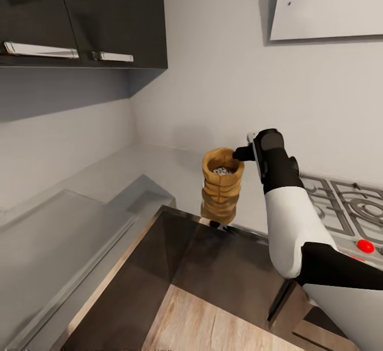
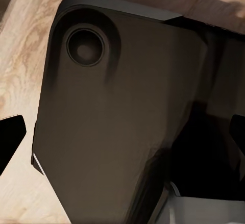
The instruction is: In the kitchen, take the popcorn bag from the countertop, put it into the microwave, and heat it until the popcorn is cooked so the cooked popcorn ends up inside the bag.
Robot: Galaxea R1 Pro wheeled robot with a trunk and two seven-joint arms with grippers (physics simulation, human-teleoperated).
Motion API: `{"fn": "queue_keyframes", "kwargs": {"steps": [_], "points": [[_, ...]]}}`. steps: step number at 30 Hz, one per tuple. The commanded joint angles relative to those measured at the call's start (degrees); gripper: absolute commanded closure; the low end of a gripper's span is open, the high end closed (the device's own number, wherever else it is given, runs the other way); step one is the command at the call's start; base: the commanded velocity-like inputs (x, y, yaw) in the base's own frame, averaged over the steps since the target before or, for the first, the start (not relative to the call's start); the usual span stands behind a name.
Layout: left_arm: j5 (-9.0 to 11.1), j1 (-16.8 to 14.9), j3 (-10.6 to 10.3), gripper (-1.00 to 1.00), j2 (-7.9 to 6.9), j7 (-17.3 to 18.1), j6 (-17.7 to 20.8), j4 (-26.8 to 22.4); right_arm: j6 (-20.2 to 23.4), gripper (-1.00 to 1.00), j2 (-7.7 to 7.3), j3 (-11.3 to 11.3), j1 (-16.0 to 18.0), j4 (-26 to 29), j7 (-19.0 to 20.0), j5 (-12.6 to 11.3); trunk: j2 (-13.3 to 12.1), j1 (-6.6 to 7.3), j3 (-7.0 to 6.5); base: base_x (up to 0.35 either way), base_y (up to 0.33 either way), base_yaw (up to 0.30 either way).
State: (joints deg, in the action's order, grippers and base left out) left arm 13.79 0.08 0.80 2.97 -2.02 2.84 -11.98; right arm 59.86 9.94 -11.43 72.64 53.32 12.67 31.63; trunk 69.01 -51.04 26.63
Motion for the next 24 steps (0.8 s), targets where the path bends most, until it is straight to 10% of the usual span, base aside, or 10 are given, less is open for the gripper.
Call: {"fn": "queue_keyframes", "kwargs": {"steps": [1,20,24], "points": [[0.36,0.01,0.07,-1.00,0.02,-0.18,0.31,-0.15,0.14,-1.00,0.06,-0.24,0.04,0.05,0.55,0.61,0.04,0.00,0.06,0.000,0.000,0.270],[0.27,0.01,0.08,-1.00,0.02,-0.19,0.31,-0.15,0.14,-1.00,0.06,-0.52,0.04,-2.81,-0.06,0.94,0.04,0.00,0.06,0.000,0.000,0.079],[0.27,0.01,0.08,-1.00,0.02,-0.19,0.29,-0.15,0.14,-1.00,0.06,-0.75,0.04,-3.03,-7.53,0.79,0.04,0.00,0.06,0.000,0.000,0.001]]}}
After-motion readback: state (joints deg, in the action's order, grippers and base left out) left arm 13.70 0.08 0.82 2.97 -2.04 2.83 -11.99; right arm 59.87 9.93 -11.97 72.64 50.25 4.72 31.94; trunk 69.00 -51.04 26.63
